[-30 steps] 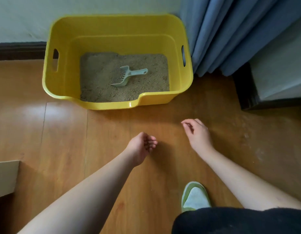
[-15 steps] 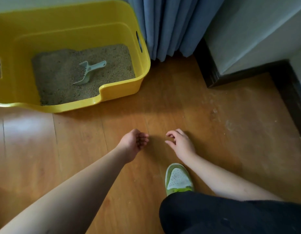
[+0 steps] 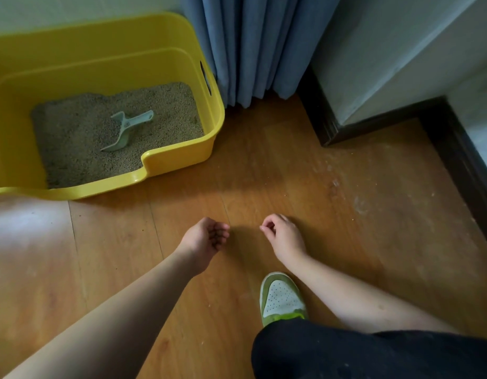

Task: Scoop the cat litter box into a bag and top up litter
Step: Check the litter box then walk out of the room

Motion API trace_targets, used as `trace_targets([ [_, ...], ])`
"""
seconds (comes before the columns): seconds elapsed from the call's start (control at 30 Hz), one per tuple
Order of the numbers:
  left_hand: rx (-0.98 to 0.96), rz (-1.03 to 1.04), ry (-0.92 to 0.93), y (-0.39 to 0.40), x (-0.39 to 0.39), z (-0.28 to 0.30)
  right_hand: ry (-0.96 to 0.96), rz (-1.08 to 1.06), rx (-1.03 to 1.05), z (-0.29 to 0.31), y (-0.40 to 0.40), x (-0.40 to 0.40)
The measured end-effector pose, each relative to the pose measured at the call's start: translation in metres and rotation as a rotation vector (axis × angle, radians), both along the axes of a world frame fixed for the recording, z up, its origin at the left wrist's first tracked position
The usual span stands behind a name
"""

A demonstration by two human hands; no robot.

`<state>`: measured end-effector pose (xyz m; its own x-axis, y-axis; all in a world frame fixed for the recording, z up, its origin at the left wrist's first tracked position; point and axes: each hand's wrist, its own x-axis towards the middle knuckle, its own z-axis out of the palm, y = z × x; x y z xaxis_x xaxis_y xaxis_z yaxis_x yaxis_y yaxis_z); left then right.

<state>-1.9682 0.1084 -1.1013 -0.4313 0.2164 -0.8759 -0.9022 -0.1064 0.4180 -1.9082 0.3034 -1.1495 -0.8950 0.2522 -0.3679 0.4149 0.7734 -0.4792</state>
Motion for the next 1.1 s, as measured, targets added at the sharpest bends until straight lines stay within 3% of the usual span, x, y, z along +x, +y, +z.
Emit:
trace_targets([
  [0.3, 0.029, -0.005, 0.019, 0.002, -0.004, -0.001, 0.089, -0.520, -0.097, 0.015, 0.053, -0.036],
  [0.67, 0.035, -0.002, 0.031, -0.005, -0.008, -0.006, 0.063, -0.261, 0.031, 0.012, 0.054, -0.056],
  [0.97, 0.033, 0.006, 0.037, -0.006, -0.011, -0.009, 0.055, -0.204, 0.179, 0.015, 0.048, -0.060],
  [1.1, 0.031, 0.009, 0.030, -0.005, -0.010, -0.008, 0.024, -0.192, 0.140, 0.016, 0.051, -0.062],
])
